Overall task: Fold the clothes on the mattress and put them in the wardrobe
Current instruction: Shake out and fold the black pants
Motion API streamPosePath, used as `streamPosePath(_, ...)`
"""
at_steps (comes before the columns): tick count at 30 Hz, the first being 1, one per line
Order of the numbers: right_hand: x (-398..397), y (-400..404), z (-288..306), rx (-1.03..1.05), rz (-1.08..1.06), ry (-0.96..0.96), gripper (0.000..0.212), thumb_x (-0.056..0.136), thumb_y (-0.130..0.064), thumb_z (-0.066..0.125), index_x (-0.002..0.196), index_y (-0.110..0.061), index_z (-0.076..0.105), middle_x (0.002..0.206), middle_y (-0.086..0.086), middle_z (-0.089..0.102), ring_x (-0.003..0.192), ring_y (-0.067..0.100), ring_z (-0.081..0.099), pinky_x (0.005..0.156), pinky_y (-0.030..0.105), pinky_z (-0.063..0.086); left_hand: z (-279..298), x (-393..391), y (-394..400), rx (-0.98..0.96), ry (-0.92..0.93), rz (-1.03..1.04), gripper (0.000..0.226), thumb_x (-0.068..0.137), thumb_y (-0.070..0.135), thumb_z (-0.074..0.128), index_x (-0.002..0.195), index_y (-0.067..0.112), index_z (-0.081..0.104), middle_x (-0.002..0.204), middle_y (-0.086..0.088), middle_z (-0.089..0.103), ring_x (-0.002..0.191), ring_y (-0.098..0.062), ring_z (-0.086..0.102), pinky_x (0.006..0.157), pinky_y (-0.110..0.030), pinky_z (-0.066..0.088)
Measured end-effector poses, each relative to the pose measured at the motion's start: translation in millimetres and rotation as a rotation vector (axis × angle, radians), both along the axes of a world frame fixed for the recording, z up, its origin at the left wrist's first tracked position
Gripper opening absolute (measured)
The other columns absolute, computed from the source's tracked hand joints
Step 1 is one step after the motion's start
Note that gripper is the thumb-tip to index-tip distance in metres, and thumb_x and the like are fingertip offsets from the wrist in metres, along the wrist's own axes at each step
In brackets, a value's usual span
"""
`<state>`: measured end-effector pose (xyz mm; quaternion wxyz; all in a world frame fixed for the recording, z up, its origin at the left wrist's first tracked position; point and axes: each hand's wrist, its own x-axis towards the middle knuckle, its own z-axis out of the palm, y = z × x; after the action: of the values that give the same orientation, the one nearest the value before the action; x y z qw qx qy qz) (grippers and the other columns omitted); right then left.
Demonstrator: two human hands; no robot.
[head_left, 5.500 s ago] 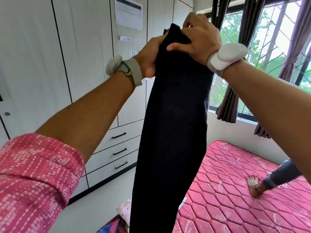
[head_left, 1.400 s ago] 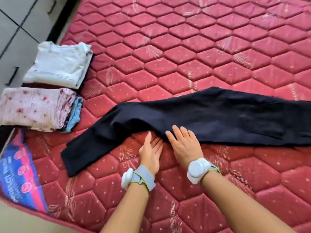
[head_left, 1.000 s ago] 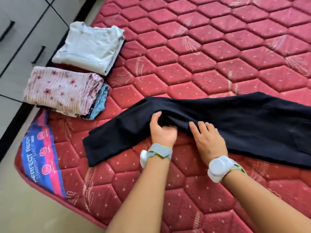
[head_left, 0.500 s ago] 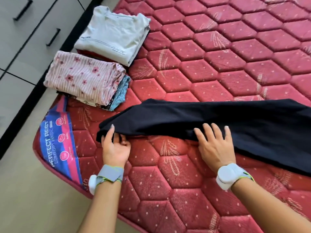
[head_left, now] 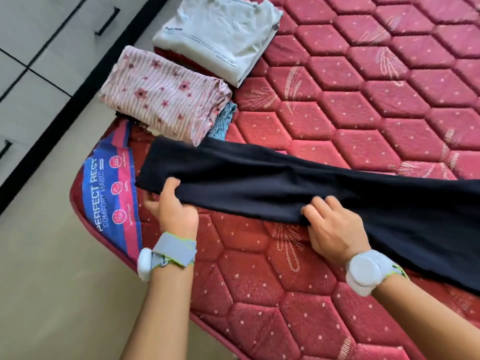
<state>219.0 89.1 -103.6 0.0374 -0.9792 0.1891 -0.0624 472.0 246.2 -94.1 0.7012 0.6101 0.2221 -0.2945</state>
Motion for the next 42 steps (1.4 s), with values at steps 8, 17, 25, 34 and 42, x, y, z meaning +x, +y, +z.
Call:
streamPosePath(8,32,25,-13,0.076,-0.093,0.079,0.031,0.09,-0.046,0.045,0.093,-0.02,0.061,0.085,0.005,0.055,0.074,0.031,0.051,0.064,0.042,0.038,-19,29,43,-0.081,0.085,-0.067,0.061,0.073,0.034,0.077,0.129,0.026,0.053,0.119,0.003,0.066,0.109,-0.018,0.063,0.081,-0.033,0.055)
streamPosePath(17,156,14,-8,0.567,-0.195,-0.064,0.035,0.083,-0.055,0.054,0.102,-0.027,0.061,0.114,-0.001,0.056,0.107,0.025,0.05,0.088,0.04,0.038,24,47,23,-0.224,0.222,-0.243,0.034,0.043,0.015,0.089,0.074,0.01,0.079,0.087,-0.007,0.075,0.08,-0.016,0.072,0.062,-0.03,0.059)
streamPosePath(25,176,22,0,0.499,-0.023,-0.145,0.039,0.078,-0.053,0.061,0.105,-0.024,0.062,0.096,-0.001,0.056,0.095,0.028,0.053,0.079,0.042,0.043,16,60,65,-0.127,-0.023,-0.324,0.033,0.082,-0.003,0.056,0.106,0.019,0.063,0.104,-0.004,0.069,0.098,-0.021,0.066,0.078,-0.027,0.057)
streamPosePath(34,154,28,-36,0.137,-0.125,-0.02,0.038,0.08,-0.056,0.056,0.092,-0.022,0.066,0.09,0.002,0.058,0.087,0.03,0.056,0.073,0.04,0.04,-21,55,41,1.002,-1.348,-0.9,0.04,0.081,0.048,0.063,0.119,0.034,0.061,0.124,0.009,0.055,0.114,-0.019,0.044,0.093,-0.037,0.033)
streamPosePath(42,133,-18,-21,0.237,-0.117,0.096,0.043,0.088,-0.058,0.041,0.088,-0.019,0.06,0.092,0.004,0.069,0.09,0.03,0.062,0.076,0.04,0.042,-26,85,23,1.074,-1.273,-1.016,0.026,0.086,0.05,0.055,0.092,0.027,0.064,0.095,0.001,0.06,0.105,-0.027,0.046,0.086,-0.039,0.023)
